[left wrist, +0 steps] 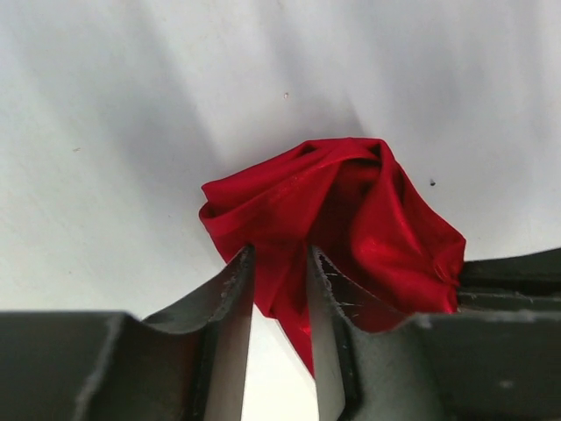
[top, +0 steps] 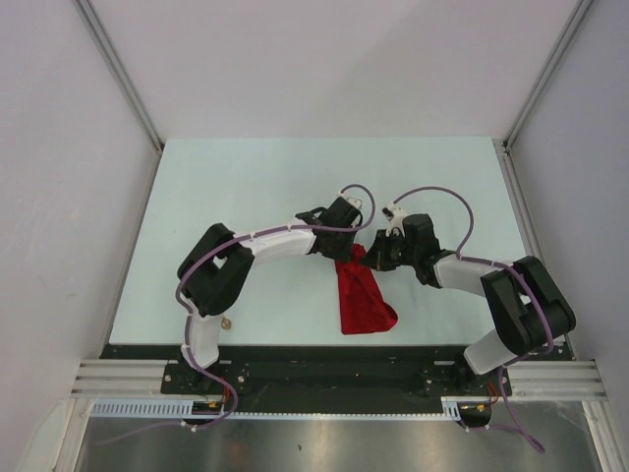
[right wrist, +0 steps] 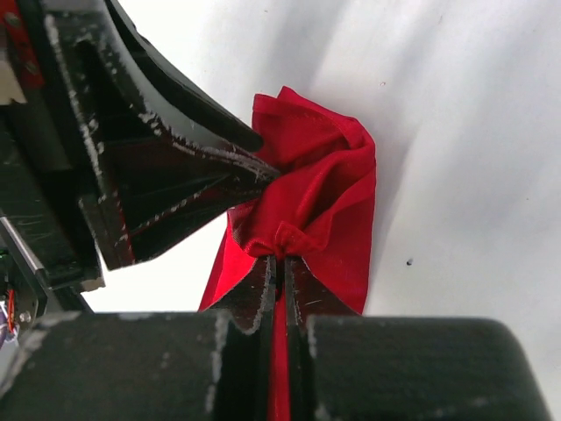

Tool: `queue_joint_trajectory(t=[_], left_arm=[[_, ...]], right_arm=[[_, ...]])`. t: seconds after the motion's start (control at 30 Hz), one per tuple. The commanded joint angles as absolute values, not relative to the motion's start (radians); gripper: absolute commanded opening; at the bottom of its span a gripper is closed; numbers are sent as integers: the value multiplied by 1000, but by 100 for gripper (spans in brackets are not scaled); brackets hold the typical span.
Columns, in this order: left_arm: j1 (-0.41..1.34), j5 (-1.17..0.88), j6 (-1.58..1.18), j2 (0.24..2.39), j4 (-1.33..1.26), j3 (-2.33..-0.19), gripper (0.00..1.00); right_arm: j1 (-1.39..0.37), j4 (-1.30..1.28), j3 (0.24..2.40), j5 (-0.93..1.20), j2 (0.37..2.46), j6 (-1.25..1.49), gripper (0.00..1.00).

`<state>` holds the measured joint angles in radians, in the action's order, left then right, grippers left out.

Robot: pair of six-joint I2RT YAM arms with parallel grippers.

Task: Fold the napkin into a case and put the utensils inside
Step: Stuff the top corner of the smaller-rectangle-folded napkin into the folded napkin.

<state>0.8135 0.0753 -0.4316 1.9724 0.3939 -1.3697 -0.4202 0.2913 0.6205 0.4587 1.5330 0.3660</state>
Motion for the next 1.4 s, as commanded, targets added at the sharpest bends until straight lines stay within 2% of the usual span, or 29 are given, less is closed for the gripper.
queue_joint_trajectory(t=[0.0, 0.03, 0.1, 0.13, 0.2, 0.47, 0.67, 0.97, 1.2, 1.37], left_arm=[[819, 101, -405, 1985, 416, -1430, 28], [819, 103, -406, 1982, 414, -1431, 18], [819, 100, -414, 1962, 404, -1427, 11], [819, 100, -417, 1951, 396, -1424, 5], [818, 81, -425, 1924, 374, -1408, 0], [811, 8, -486, 1865, 315, -1356, 0], [798, -66, -531, 1848, 267, -1293, 0], [792, -74, -528, 1835, 249, -1249, 0], [793, -78, -517, 1824, 250, -1241, 0], [775, -58, -517, 1821, 282, -1243, 0]], right_arm=[[-420, 322, 653, 477, 1545, 391, 0], [-420, 313, 660, 473, 1545, 394, 0], [-429, 287, 664, 466, 1543, 400, 0], [-434, 284, 666, 465, 1542, 409, 0], [-445, 284, 669, 459, 1543, 445, 0], [-497, 339, 652, 373, 1600, 647, 0], [-515, 529, 617, 308, 1667, 854, 0], [-518, 667, 603, 224, 1724, 1077, 0], [-529, 799, 608, 204, 1831, 1126, 0], [-566, 793, 628, 215, 1867, 1002, 4]])
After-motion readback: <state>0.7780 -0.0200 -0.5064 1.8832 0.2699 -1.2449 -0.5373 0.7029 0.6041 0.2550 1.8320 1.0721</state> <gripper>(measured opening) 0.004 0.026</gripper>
